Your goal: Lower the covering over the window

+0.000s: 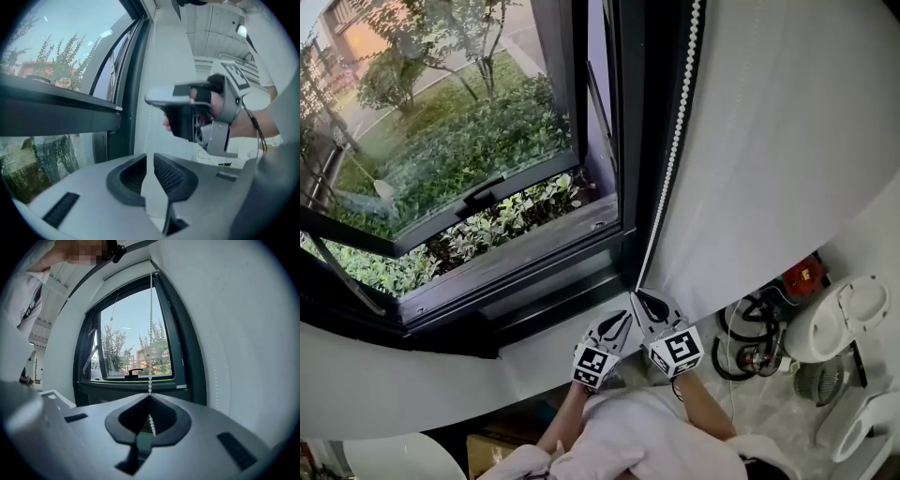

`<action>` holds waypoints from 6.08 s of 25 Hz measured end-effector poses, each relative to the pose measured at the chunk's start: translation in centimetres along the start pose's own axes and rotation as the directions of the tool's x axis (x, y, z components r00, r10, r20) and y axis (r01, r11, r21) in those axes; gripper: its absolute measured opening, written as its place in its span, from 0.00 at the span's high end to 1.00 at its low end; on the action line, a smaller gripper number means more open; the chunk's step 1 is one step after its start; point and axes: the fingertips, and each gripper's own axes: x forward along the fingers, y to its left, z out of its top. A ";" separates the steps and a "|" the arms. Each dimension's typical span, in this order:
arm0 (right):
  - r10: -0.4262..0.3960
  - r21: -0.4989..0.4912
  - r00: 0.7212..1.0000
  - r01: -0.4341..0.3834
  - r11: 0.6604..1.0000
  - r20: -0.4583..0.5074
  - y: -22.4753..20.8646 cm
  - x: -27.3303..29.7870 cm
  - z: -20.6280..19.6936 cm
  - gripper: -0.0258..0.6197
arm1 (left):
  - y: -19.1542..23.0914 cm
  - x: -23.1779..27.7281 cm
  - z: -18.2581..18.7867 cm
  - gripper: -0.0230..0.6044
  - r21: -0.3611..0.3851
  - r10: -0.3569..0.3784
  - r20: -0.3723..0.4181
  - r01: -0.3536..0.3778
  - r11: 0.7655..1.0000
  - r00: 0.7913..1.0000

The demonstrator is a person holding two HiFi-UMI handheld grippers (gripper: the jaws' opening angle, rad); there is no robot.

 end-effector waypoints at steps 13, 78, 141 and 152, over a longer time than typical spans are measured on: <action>0.004 0.008 1.000 -0.004 1.000 -0.017 -0.4 0.3 -1.2 0.97 | 0.8 -4.1 15.5 0.80 0.100 0.004 0.242 -0.029 0.995 0.970; 0.050 -0.024 0.915 -0.065 0.998 -0.400 2.0 -1.7 -13.1 0.80 | -0.9 1.1 12.2 0.93 0.070 -0.016 0.120 0.007 0.998 0.993; 0.055 -0.140 0.998 -0.050 0.989 0.033 0.3 -1.4 8.3 0.96 | -2.0 2.3 2.5 0.93 0.044 -0.025 -0.029 0.026 0.999 0.999; 0.045 -0.088 0.998 -0.048 0.995 -0.033 0.0 -1.2 4.7 0.97 | -2.0 2.9 -0.8 0.93 0.024 -0.036 -0.097 0.038 0.999 0.995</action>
